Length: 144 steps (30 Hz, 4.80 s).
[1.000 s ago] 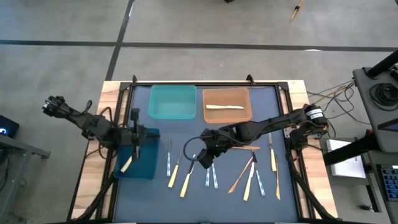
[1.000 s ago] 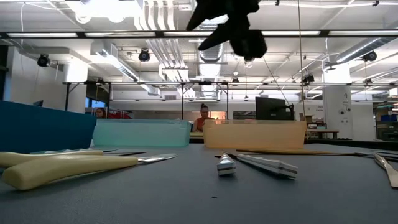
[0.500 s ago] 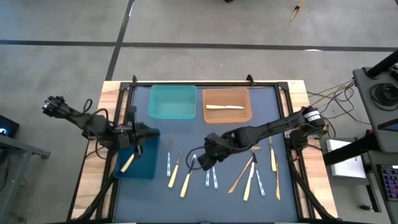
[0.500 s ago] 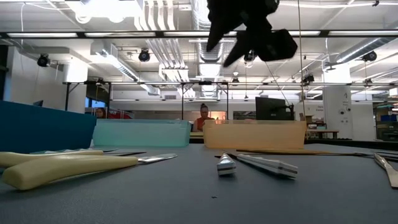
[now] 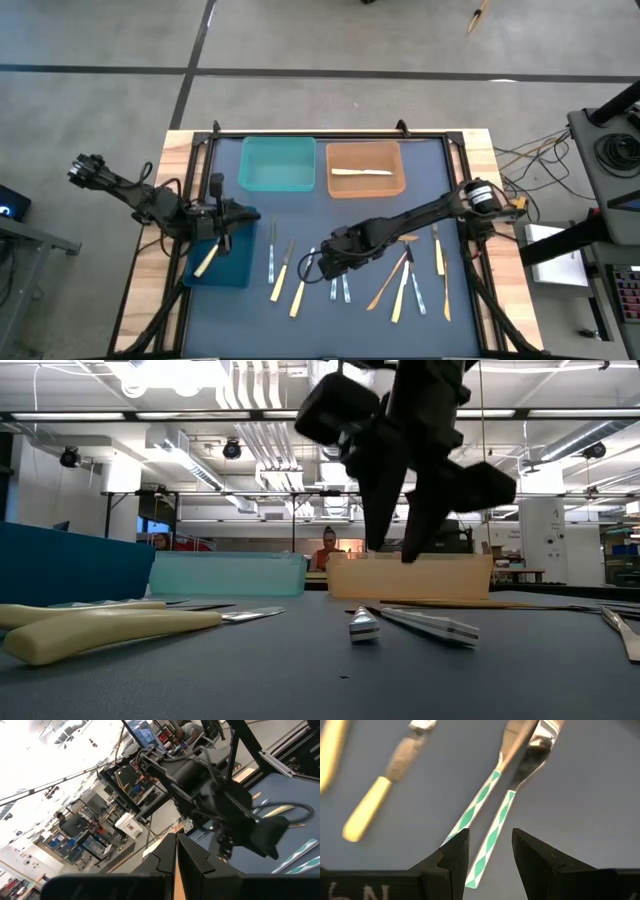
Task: Sort silverware by color (type)
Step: Put the white knife into the light blue bin
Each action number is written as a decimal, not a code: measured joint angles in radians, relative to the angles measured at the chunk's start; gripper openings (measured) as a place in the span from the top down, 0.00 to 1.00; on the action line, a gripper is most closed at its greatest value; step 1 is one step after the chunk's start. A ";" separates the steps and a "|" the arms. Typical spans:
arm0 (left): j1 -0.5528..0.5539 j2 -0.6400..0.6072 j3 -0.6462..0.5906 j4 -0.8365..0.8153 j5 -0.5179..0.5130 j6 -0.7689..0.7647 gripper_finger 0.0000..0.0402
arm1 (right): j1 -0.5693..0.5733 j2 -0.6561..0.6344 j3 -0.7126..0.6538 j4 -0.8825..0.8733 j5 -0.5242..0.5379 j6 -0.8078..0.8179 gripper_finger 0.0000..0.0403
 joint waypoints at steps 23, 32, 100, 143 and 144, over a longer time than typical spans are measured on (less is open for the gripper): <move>0.010 0.005 -0.002 -0.001 -0.007 0.000 1.00 | 0.002 0.127 0.069 -0.098 -0.008 -0.032 0.65; 0.010 0.009 -0.003 -0.001 -0.007 0.000 1.00 | 0.002 0.127 0.079 -0.085 0.027 -0.036 0.65; 0.012 0.008 -0.003 -0.001 -0.007 0.000 1.00 | -0.005 0.194 0.054 -0.100 0.030 -0.132 0.95; 0.016 0.004 -0.003 0.025 -0.024 0.000 1.00 | -0.203 -0.216 0.052 0.260 0.433 -0.801 0.97; 0.016 0.002 -0.003 0.028 -0.031 0.001 1.00 | -0.224 -0.216 0.052 0.302 0.433 -0.852 0.97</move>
